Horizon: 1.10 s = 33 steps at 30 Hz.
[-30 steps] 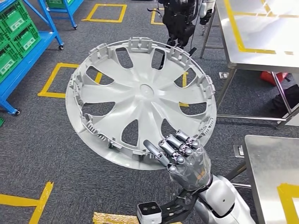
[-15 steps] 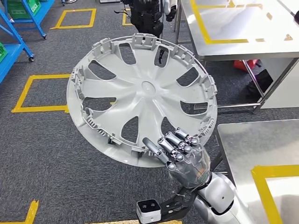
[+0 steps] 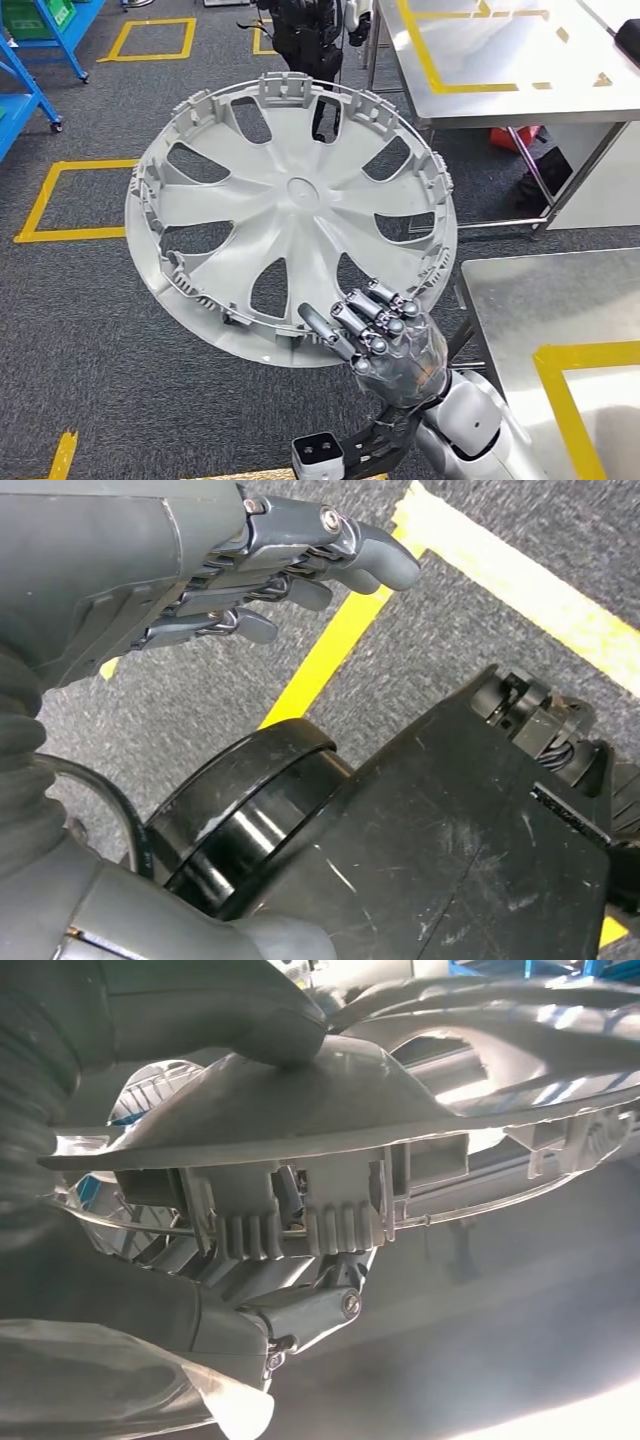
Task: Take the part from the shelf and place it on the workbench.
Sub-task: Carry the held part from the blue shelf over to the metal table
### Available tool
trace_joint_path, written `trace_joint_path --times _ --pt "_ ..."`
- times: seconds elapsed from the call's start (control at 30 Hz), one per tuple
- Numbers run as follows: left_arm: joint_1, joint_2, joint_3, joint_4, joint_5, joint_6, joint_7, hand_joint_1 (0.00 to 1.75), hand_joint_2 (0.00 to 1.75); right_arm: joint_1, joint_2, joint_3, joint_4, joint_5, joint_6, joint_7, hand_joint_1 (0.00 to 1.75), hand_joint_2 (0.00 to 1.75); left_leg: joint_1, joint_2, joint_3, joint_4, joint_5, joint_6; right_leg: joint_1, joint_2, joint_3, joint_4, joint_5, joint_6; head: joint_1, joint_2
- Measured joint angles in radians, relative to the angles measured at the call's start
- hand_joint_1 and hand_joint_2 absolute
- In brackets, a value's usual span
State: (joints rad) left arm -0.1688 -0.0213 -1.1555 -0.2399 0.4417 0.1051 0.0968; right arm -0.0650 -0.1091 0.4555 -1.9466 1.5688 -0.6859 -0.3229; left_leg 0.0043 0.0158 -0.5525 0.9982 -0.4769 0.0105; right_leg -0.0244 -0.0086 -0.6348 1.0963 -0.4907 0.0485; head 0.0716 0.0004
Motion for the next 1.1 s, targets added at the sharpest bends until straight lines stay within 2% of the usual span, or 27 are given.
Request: trace_joint_path --times 0.03,0.07,0.1,0.2,0.23,0.33,0.43,0.53,0.6,0.73,1.1 --pt "0.000 0.001 0.000 0.000 -0.001 0.000 0.001 0.00 1.75 -0.001 0.000 0.000 0.000 0.000 0.000 -0.002 1.75 1.75 -0.002 0.000 -0.002 0.006 -0.004 -0.006 -0.001 -0.003 0.026 -0.044 0.009 -0.003 0.001 0.000" --pt "0.000 0.002 0.001 0.000 -0.002 0.000 0.003 0.00 1.75 -0.001 0.000 0.000 0.000 0.000 0.000 -0.004 1.75 1.75 -0.005 0.000 -0.005 0.012 -0.007 -0.010 -0.002 -0.003 0.037 -0.063 0.008 -0.006 0.001 0.000" --pt "0.001 0.003 0.001 0.000 -0.002 0.000 0.005 0.00 1.75 -0.001 0.000 0.000 0.000 0.000 0.000 -0.006 1.75 1.75 -0.007 0.000 -0.007 0.015 -0.008 -0.007 -0.002 0.000 0.040 -0.065 0.008 -0.012 0.000 0.000" --pt "0.000 0.004 0.003 0.000 -0.005 0.000 0.012 0.00 1.75 0.000 0.000 -0.001 0.000 0.000 0.000 -0.009 1.75 1.75 -0.008 0.000 -0.006 0.012 -0.005 0.018 -0.001 0.004 0.039 -0.065 0.010 -0.015 -0.003 0.000" --pt "0.000 0.003 0.003 0.000 -0.007 0.000 0.013 0.00 1.75 0.000 0.000 -0.001 0.000 0.000 0.000 -0.009 1.75 1.75 -0.007 0.000 -0.005 0.011 -0.004 0.023 0.000 0.005 0.039 -0.065 0.009 -0.017 -0.003 0.000" --pt "-0.001 0.003 0.004 0.000 -0.009 0.000 0.014 0.00 1.75 -0.001 0.000 -0.001 0.000 0.000 0.000 -0.010 1.75 1.75 -0.006 0.000 -0.004 0.008 -0.001 0.025 0.005 0.005 0.039 -0.065 0.007 -0.025 -0.003 0.000" --pt "-0.001 0.002 0.004 0.000 -0.010 0.000 0.015 0.00 1.75 -0.001 0.000 -0.002 0.000 0.000 0.000 -0.010 1.75 1.75 -0.003 0.000 -0.004 0.005 0.002 0.015 0.008 0.005 0.038 -0.064 0.007 -0.028 -0.003 0.000" --pt "0.000 0.001 0.004 0.000 -0.010 0.000 0.015 0.00 1.75 -0.001 0.000 -0.003 0.000 0.000 0.000 -0.010 1.75 1.75 0.000 0.000 -0.004 0.003 0.002 -0.014 0.011 0.004 0.037 -0.063 0.007 -0.033 -0.003 0.000" --pt "0.000 0.001 0.004 0.000 -0.010 0.000 0.015 0.00 1.75 -0.001 0.000 -0.004 0.000 0.000 0.000 -0.011 1.75 1.75 0.002 0.000 -0.004 0.002 0.002 -0.025 0.012 0.004 0.036 -0.063 0.007 -0.035 -0.002 0.000" --pt "0.000 0.001 0.004 0.000 -0.010 0.000 0.015 0.00 1.75 -0.001 0.000 -0.004 0.000 0.000 0.000 -0.011 1.75 1.75 0.001 0.000 -0.005 0.004 0.001 -0.028 0.011 0.004 0.037 -0.063 0.008 -0.035 -0.002 0.000" --pt "0.000 0.001 0.005 0.000 -0.013 -0.001 0.020 0.00 1.75 -0.001 0.000 -0.004 0.000 0.000 0.000 -0.013 1.75 1.75 -0.004 0.000 -0.008 0.008 0.000 -0.027 0.005 0.004 0.037 -0.064 0.011 -0.032 -0.002 0.000"
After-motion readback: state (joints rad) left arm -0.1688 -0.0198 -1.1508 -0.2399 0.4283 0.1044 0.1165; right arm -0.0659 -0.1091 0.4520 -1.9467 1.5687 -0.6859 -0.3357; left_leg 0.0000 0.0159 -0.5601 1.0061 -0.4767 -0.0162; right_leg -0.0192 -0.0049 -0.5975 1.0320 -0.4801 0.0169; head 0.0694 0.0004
